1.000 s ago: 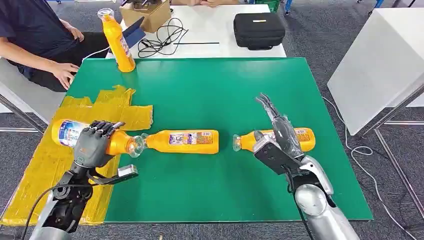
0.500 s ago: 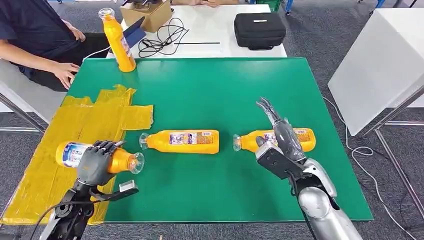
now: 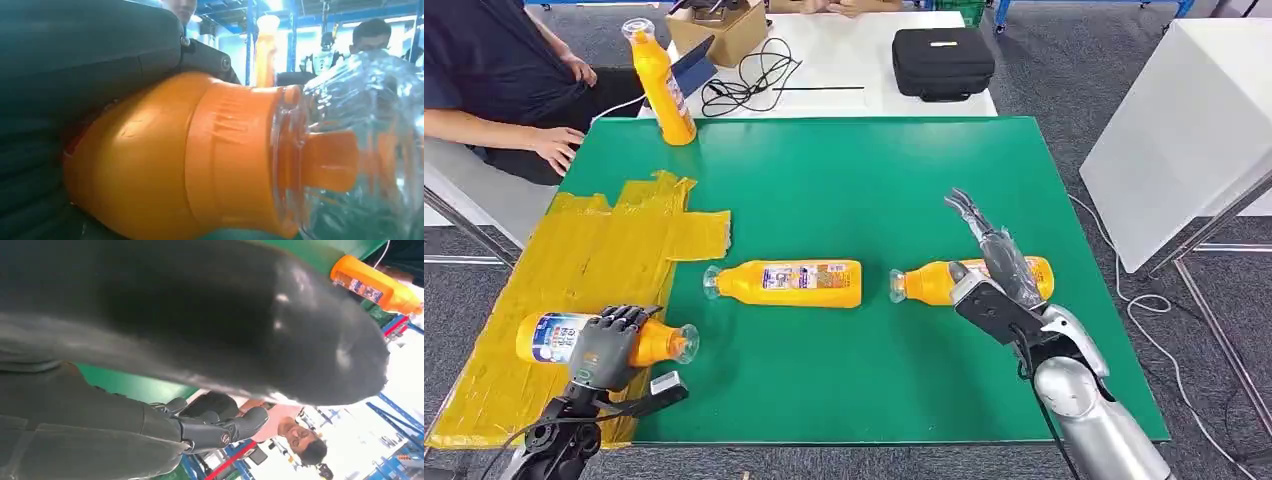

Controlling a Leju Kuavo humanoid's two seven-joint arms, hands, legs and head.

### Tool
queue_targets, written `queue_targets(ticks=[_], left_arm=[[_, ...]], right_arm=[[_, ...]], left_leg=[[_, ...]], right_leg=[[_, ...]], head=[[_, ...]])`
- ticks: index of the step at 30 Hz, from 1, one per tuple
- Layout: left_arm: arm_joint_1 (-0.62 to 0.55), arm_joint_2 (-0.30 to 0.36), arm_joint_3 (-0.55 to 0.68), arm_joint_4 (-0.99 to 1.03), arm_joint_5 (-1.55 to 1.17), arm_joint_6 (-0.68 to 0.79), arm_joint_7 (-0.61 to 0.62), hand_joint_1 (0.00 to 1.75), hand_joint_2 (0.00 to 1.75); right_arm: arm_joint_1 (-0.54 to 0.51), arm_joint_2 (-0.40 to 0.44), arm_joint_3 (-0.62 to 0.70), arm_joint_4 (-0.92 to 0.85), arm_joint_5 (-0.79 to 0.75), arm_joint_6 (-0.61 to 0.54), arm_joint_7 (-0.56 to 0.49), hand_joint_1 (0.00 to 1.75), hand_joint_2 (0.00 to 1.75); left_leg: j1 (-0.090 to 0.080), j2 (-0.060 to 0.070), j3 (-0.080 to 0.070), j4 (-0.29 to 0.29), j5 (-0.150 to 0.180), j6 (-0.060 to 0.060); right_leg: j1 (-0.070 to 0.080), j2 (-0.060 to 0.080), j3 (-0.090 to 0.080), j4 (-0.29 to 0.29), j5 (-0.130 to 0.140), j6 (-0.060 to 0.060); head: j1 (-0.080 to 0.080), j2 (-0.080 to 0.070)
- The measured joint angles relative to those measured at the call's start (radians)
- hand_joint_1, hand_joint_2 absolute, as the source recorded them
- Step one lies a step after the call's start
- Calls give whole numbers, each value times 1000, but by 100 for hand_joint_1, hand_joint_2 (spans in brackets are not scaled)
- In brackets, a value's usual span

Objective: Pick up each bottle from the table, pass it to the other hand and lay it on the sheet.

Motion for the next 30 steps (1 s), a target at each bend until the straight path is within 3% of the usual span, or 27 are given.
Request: queue_targets(ticks=[10,11,12,13,19,30], left_arm=[[-47,24,-71,75,21,0,29,175,175],[-55,26,-86,86,24,-1,38,54,175],[-62,28,-101,93,30,-2,45,0,175],[-71,31,-115,102,34,-3,52,0,0],[-112,58,-205,155,94,-68,65,0,0],[-117,203,-383,16,391,-356,-63,0,0]], right_arm=[[-6,-10,13,18,0,-1,3,0,0],[-6,-10,13,19,2,-1,5,0,0],[-6,-10,13,19,3,-2,9,0,0],[-6,-10,13,19,7,-2,15,0,0],[0,-8,13,19,26,0,21,0,0],[-43,-2,4,40,26,43,39,0,0]], left_leg=[[0,-1,11,-1,1,-1],[0,-2,12,-1,1,-1],[0,-3,13,-1,1,-1],[0,-5,13,-1,1,-1],[0,-9,12,-2,4,-1],[0,-9,8,-1,6,-2]], right_leg=[[0,-2,10,0,0,-1],[0,-3,12,0,0,-1],[0,-4,12,0,0,-1],[0,-5,13,0,-1,-1],[0,-10,14,1,0,-1],[0,-9,9,1,0,0]], head=[[0,0],[0,0],[0,0],[0,0],[0,0],[0,0]])
